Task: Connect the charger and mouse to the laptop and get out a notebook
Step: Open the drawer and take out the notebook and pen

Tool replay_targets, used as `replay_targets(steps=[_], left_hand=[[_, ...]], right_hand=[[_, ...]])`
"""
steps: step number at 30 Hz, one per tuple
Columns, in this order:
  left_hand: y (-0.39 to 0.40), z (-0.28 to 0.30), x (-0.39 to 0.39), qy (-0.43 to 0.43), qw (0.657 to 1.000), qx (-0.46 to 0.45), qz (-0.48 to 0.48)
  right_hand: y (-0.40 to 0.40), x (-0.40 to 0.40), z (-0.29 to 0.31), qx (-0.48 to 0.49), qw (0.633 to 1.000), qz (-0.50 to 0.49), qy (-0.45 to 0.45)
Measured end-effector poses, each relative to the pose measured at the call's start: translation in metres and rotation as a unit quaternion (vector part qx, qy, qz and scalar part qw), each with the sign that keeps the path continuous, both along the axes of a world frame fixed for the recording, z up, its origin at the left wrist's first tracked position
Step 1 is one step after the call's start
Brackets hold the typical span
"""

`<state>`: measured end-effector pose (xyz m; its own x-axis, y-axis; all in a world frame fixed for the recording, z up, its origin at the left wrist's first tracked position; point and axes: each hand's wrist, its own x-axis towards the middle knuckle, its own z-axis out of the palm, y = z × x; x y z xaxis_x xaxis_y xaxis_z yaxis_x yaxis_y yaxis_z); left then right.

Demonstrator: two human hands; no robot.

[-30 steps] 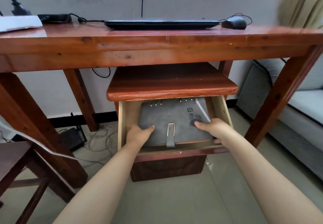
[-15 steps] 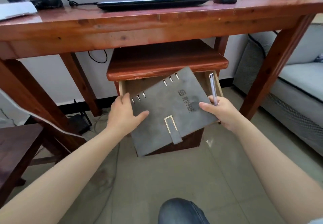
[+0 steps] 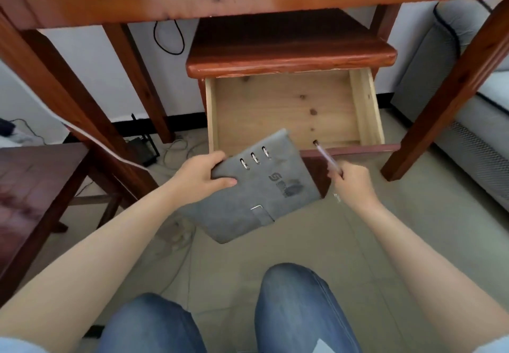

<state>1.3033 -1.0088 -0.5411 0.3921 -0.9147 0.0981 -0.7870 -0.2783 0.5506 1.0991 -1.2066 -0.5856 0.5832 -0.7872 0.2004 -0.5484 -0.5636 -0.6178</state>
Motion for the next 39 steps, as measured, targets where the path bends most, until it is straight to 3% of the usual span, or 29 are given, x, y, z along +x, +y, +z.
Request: replay_targets(steps=[3,7,13,16,19,24,39], left_hand=[[0.016,-0.015,0.004,-0.062,0.998,0.015,0.015],[0.026,-0.025,0.014,-0.100,0.993,0.009,0.055],[0.027,-0.022,0.027,-0.114,0.991,-0.034,0.054],[0.026,-0.021,0.029,-0.115,0.992,-0.032,0.042],[0.023,-0.019,0.034,-0.117,0.990,-0.042,0.063],[0.019,-0.014,0.049,-0.083,0.984,-0.072,0.143],[0.010,-0.018,0.059,-0.043,0.952,-0.121,0.278]], right_hand=[[0.006,0.001,-0.040,-0.080,0.995,0.049,0.035],[0.008,0.009,-0.062,-0.082,0.995,0.062,0.018],[0.014,0.021,-0.054,-0.082,0.992,0.068,-0.061],[0.004,0.032,-0.032,-0.135,0.983,0.080,-0.100],[-0.014,0.049,-0.007,-0.199,0.973,0.104,-0.054],[-0.032,0.075,-0.002,-0.234,0.961,0.099,0.106],[-0.070,0.133,0.018,-0.171,0.964,0.060,0.195]])
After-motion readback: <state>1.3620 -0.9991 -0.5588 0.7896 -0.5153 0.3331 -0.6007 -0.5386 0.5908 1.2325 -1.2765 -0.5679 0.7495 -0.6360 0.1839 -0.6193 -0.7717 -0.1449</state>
